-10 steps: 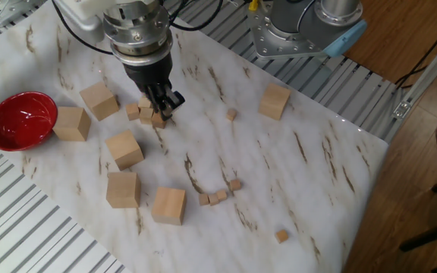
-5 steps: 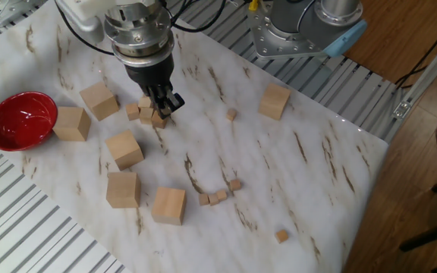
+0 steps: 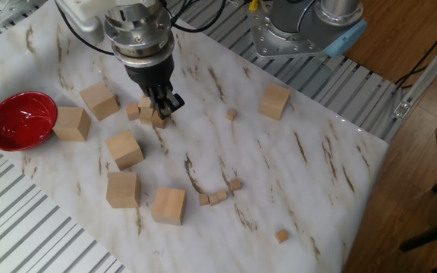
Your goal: Stack the blocks in a vertical line of five
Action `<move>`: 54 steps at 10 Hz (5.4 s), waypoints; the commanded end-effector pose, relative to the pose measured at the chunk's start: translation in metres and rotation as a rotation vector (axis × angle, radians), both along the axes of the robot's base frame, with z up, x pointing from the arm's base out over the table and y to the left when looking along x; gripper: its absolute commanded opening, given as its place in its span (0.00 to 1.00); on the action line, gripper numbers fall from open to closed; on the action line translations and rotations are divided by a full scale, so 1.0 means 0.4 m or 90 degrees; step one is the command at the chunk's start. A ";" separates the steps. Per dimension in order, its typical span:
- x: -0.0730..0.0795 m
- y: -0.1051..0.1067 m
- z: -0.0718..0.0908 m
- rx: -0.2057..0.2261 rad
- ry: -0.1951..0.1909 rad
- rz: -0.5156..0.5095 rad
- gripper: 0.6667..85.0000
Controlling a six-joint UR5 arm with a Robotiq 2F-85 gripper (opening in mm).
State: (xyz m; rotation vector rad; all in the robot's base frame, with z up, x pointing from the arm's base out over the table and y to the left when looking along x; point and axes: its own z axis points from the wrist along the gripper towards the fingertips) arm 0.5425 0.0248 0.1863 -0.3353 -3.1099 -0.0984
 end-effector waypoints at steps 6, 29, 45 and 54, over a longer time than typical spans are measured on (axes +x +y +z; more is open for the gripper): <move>0.035 -0.057 0.003 -0.057 -0.037 0.116 0.00; 0.412 -0.014 -0.148 -0.056 -0.083 0.281 0.00; 0.335 -0.126 -0.217 -0.013 -0.065 0.563 1.00; 0.292 -0.146 -0.268 -0.074 -0.072 0.779 0.96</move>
